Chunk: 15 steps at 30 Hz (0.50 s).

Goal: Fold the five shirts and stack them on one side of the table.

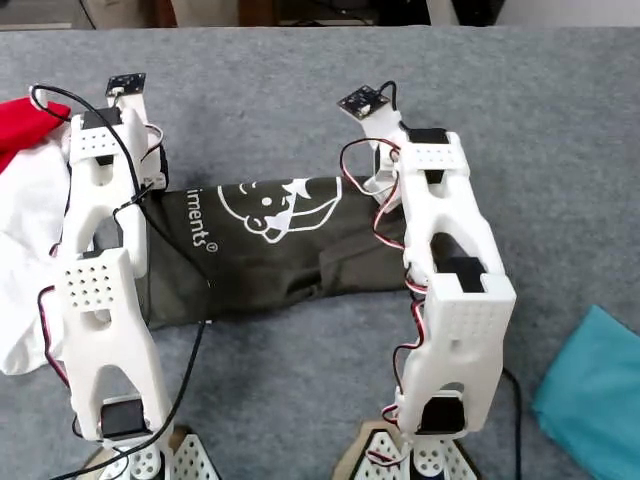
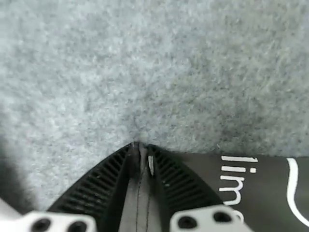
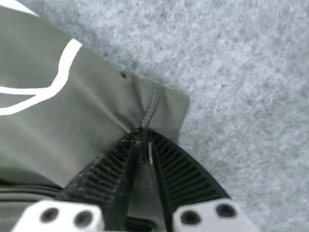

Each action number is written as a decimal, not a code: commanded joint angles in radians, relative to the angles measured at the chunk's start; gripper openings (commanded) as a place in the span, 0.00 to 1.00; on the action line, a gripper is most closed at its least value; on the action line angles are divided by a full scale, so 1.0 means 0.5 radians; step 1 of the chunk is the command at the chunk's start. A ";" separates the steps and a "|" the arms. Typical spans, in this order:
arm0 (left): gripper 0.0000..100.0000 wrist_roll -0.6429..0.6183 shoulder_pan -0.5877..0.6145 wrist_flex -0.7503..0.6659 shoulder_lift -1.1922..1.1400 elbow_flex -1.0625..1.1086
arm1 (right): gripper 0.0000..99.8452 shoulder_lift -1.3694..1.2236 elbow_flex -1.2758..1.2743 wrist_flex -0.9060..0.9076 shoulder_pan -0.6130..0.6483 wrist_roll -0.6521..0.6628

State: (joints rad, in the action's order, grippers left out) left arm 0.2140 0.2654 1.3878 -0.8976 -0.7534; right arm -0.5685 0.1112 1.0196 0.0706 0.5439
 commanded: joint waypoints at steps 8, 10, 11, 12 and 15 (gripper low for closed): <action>0.02 -0.006 0.190 0.362 0.002 -0.479 | 0.01 0.002 0.072 0.021 0.023 0.031; 0.02 -0.006 0.190 0.393 0.002 -0.503 | 0.01 0.002 0.072 0.021 0.023 0.031; 0.02 -0.006 0.190 0.402 0.002 -0.516 | 0.01 0.002 0.072 0.021 0.023 0.031; 0.02 -0.006 0.190 0.411 0.002 -0.531 | 0.01 0.002 0.072 0.021 0.023 0.031; 0.02 -0.006 0.190 0.414 0.002 -0.546 | 0.01 0.002 0.072 0.021 0.023 0.031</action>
State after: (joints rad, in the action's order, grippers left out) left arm 0.2140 0.3268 1.5888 -0.9129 -0.9666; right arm -0.5685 0.1112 1.0196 0.0721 0.5470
